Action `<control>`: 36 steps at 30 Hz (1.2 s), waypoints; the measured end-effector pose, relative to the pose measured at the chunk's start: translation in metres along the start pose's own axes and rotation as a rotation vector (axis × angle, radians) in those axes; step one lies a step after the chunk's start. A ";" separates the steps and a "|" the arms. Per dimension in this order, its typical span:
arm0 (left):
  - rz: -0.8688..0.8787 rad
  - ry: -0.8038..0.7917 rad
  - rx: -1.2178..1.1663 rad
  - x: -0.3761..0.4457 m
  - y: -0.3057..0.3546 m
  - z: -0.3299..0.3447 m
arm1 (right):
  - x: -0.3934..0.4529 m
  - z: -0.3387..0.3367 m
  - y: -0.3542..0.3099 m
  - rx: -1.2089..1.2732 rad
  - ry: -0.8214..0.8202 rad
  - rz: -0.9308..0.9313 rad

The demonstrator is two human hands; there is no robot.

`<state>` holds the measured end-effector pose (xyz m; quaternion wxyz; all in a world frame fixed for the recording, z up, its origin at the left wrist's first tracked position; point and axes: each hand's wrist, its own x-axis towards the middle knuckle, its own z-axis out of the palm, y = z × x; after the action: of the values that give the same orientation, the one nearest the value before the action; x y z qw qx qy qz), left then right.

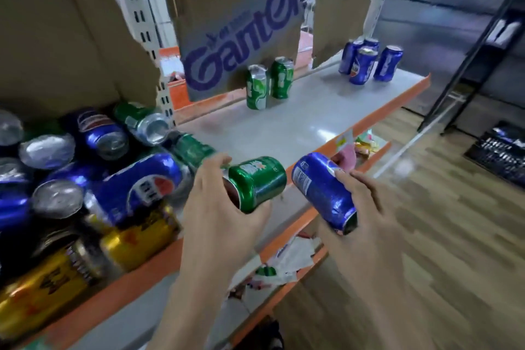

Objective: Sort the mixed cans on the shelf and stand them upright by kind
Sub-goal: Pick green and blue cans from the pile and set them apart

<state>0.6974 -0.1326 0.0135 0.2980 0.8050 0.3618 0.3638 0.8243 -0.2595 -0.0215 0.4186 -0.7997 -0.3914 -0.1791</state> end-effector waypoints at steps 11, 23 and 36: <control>-0.070 -0.042 0.152 0.166 0.012 0.116 | 0.178 0.064 0.088 -0.078 -0.097 -0.024; -0.118 -0.069 0.425 0.243 0.021 0.206 | 0.261 0.110 0.174 0.138 -0.240 -0.065; -0.440 -0.053 0.810 0.328 0.047 0.288 | 0.403 0.124 0.294 0.260 -0.512 -0.285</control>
<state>1.1006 0.0407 0.0092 0.0387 0.7698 0.6292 0.1002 1.3008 -0.0686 -0.0025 0.3759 -0.6956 -0.6118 0.0224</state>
